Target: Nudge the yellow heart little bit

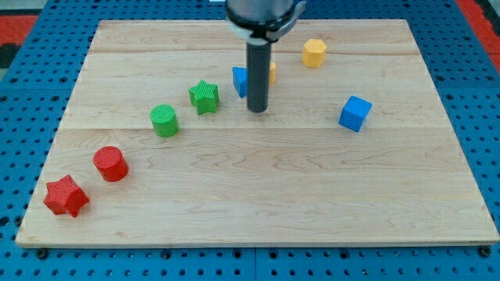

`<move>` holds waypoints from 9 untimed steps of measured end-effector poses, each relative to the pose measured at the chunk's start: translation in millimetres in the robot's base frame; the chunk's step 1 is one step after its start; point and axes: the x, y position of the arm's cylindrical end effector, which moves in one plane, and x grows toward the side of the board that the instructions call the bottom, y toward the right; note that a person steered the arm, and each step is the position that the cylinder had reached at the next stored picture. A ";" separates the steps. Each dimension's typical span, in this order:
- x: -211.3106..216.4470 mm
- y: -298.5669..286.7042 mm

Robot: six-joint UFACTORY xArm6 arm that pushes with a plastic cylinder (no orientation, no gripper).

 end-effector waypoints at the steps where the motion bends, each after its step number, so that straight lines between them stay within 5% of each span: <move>1: 49.0 6.2; 2: 162.3 -40.7; 3: 200.9 -90.2; 4: 200.7 -105.0; 6: 197.5 -290.7; 7: 146.6 -292.0; 9: 136.4 -211.9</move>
